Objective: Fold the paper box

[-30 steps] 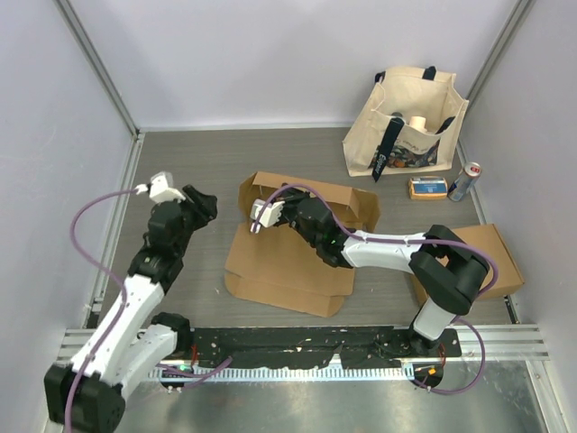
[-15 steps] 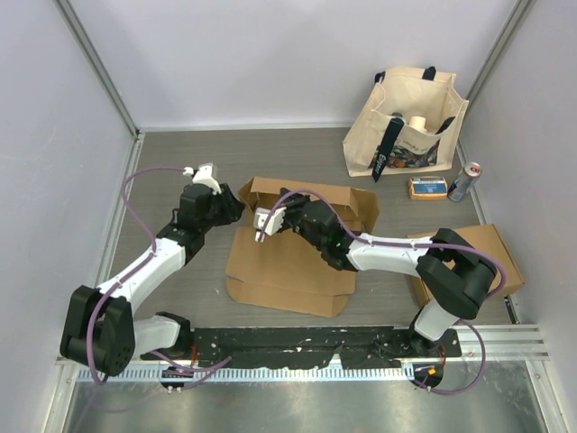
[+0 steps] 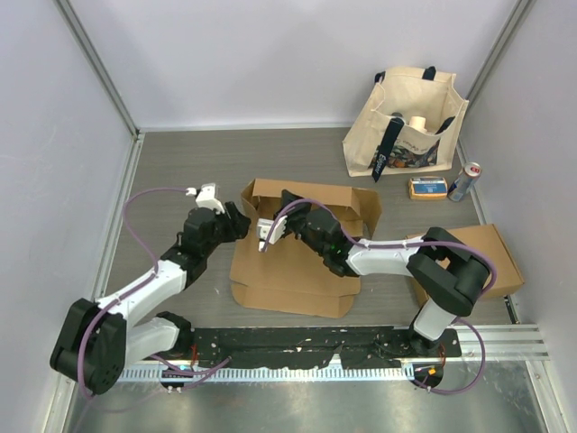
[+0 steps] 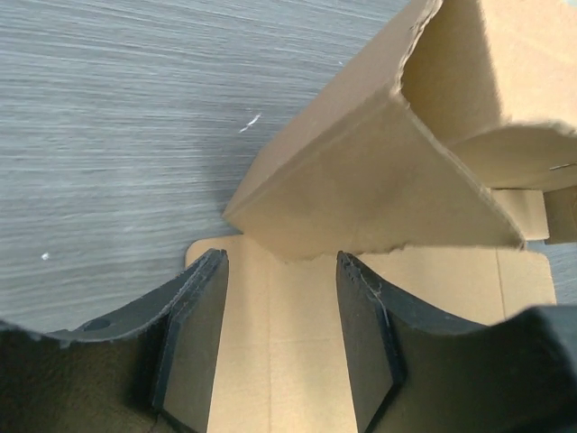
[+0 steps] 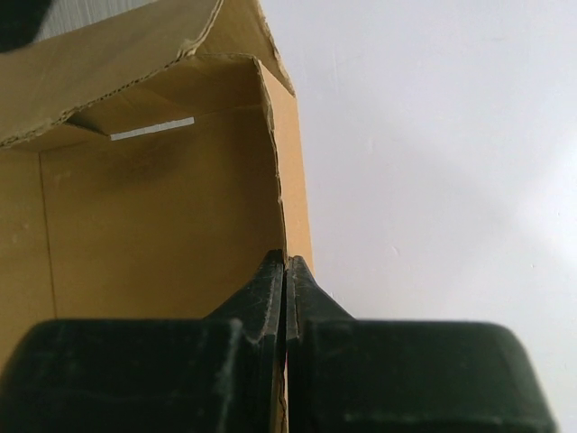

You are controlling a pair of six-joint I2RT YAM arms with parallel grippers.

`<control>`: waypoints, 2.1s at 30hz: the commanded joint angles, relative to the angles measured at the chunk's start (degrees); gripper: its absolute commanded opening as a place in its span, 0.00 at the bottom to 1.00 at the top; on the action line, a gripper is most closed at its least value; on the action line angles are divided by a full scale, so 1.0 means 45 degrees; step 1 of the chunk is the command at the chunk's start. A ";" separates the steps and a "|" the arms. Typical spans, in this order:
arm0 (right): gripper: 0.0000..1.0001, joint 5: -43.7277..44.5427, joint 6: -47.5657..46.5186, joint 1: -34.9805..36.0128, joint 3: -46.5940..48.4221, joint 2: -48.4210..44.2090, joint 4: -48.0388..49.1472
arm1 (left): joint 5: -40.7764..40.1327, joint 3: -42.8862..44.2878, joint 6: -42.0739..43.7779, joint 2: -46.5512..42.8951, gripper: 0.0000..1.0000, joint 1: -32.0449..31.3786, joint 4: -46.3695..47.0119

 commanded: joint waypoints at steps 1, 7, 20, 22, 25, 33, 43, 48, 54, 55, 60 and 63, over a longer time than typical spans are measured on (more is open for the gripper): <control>0.01 -0.1175 0.1129 -0.0037 0.0180 0.0281 -0.2020 | -0.2009 -0.1282 0.0183 -0.1282 0.58 -0.0055 0.3102; 0.01 -0.1975 0.1287 -0.0174 0.0649 0.0280 -0.2549 | -0.1174 -0.1014 0.2019 0.0042 0.63 -0.0055 0.5278; 0.01 -0.2738 0.1832 -0.0213 0.1235 0.0183 -0.3117 | -0.4811 -0.0059 0.5124 0.3343 0.20 -0.1927 0.8152; 0.01 -0.2797 0.1970 -0.0214 0.1410 0.0163 -0.3213 | -0.6105 0.0293 0.5594 0.3850 0.16 -0.2687 0.8405; 0.01 -0.2856 0.2069 -0.0233 0.1644 0.0202 -0.3369 | -0.6972 0.0626 0.5869 0.4242 0.15 -0.3082 0.8641; 0.01 -0.3285 0.2556 -0.0409 0.1685 -0.0052 -0.3722 | -0.7011 0.0802 0.6122 0.4868 0.48 -0.3063 0.9187; 0.01 -0.3812 0.3883 -0.0409 0.1587 -0.0325 -0.3039 | -1.1814 0.3439 0.4152 0.6450 0.00 -0.3179 0.4832; 0.01 -0.4106 0.4509 -0.0409 0.1607 -0.0247 -0.2902 | -1.1466 0.3282 0.4306 0.7270 0.00 -0.3258 0.6101; 0.01 -0.3618 0.4432 -0.0428 0.1685 -0.0189 -0.2960 | -0.8405 0.2504 0.3315 0.6239 0.19 -0.3142 0.5887; 0.01 -0.3424 0.4451 -0.0448 0.1685 -0.0169 -0.2960 | -0.8205 0.2211 0.3137 0.5888 0.36 -0.3121 0.5945; 0.01 -0.3345 0.4432 -0.0604 0.1685 -0.0267 -0.3311 | -0.6956 0.0374 0.2569 0.4266 0.47 -0.2363 0.6863; 0.01 -0.3422 0.4490 -0.0643 0.1704 -0.0306 -0.3370 | -0.6758 0.0470 0.2607 0.4321 0.43 -0.2087 0.6688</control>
